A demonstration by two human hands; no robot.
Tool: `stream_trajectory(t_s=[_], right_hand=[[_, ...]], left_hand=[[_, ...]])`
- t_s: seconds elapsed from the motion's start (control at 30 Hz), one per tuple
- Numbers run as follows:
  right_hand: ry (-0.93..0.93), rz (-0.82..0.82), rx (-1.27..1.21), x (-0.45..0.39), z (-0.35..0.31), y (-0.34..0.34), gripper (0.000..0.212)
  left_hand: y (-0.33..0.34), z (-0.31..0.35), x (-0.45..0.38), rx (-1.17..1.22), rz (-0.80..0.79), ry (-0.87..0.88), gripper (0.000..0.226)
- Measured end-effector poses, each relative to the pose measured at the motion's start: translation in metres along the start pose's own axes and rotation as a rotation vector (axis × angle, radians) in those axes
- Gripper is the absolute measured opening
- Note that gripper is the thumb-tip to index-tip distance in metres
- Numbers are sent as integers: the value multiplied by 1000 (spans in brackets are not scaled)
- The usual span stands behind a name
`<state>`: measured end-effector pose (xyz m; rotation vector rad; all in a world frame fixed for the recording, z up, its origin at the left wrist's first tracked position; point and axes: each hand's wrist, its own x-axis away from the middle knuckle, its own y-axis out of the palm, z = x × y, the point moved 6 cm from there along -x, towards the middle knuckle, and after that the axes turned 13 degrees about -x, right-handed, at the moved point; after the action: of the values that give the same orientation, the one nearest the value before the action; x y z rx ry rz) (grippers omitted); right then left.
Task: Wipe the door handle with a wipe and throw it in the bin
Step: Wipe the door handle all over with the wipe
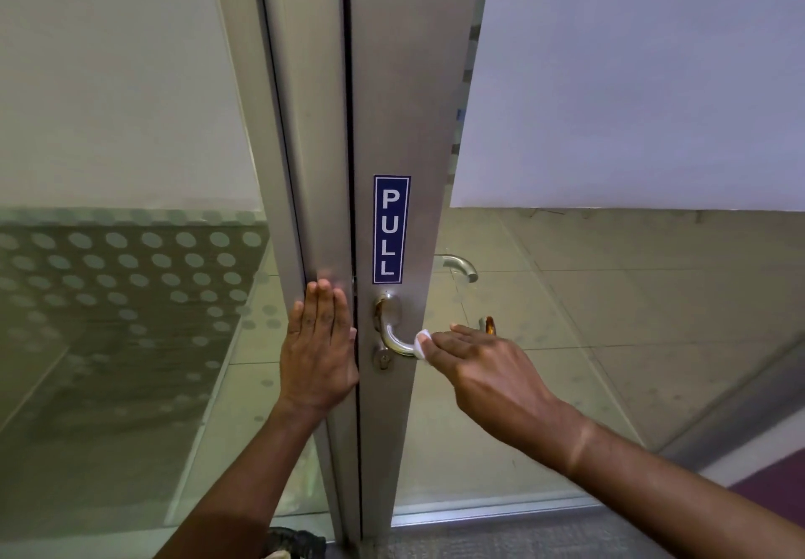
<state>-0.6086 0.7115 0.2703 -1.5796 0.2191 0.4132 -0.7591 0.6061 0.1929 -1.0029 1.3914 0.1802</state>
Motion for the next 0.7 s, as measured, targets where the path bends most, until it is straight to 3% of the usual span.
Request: stream_trajectory(t_s=[0.13,0.33,0.5,0.6,0.63,0.7], right_hand=[[-2,64,-2,22,29,-3,45],[6,105,-47,35,60,-3,59],[200,117,-184,35,76,4,72],[395,120,-311,33,90,4,38],[484,171,-370,36,96,1,25],[627,357,-540,49,102,-8,22]], left_hand=[[0,0,0,0,0,-3,76],[1,0,0,-7,-19,3,70],[-1,1,-1,3,-9,3,75],[-2,1,-1,1,-15,8,77],[-2,0,0,-1,-19,9,77],[-2,0,0,-6,-26,8,77]])
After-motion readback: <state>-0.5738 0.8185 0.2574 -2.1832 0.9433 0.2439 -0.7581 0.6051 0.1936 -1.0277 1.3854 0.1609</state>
